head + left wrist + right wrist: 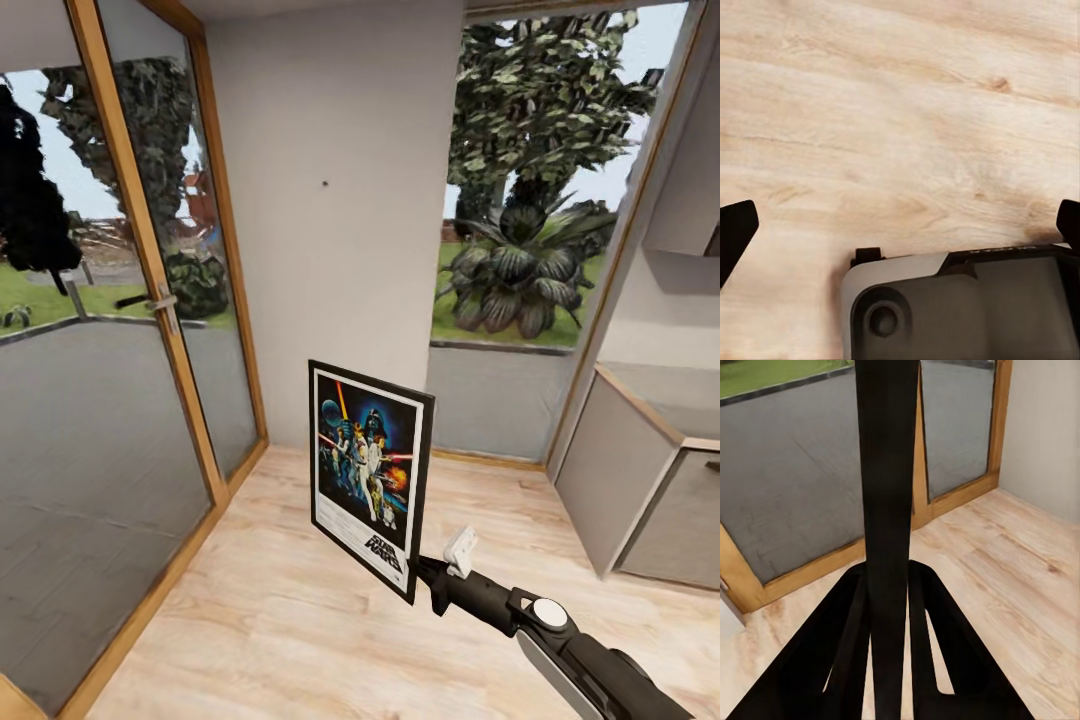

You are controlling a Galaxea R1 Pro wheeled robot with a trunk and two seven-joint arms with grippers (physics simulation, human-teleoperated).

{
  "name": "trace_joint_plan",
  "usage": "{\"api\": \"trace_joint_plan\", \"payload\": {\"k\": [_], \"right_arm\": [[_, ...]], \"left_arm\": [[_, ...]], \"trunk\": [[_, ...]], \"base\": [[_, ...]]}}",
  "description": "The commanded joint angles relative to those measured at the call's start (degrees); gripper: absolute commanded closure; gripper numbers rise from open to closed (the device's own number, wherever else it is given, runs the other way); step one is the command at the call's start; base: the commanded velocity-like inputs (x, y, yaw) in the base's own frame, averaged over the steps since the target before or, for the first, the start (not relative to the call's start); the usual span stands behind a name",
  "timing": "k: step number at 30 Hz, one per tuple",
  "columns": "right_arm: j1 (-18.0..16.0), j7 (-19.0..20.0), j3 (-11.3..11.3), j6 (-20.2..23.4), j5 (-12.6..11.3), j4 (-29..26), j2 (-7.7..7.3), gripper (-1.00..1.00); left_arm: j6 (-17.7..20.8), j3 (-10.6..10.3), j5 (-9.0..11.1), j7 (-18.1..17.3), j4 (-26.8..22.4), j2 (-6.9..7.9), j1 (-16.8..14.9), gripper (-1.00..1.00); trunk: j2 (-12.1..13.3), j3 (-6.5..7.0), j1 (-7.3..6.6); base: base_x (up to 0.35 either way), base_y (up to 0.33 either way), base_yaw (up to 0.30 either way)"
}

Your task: Pick up the poster from the kitchen countertop and hang it on one of the wall nails in the kitchen.

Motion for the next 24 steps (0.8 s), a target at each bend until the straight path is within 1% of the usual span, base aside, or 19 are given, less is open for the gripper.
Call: {"api": "trace_joint_plan", "payload": {"k": [1,24], "right_arm": [[-0.1,0.2,0.2,-0.1,-0.6,0.0,-0.04,1.0],[-0.1,0.3,0.2,0.0,-0.7,0.0,-0.04,1.0]], "left_arm": [[-0.1,0.3,-0.6,-0.4,-0.1,-0.05,0.0,-1.0],[-0.1,0.3,-0.6,-0.3,0.4,-0.04,0.0,-1.0]], "trunk": [[-0.1,-0.11,0.06],[-0.1,-0.11,0.06]], "base": [[0.194,0.316,-0.026],[0.195,0.315,-0.006]]}}
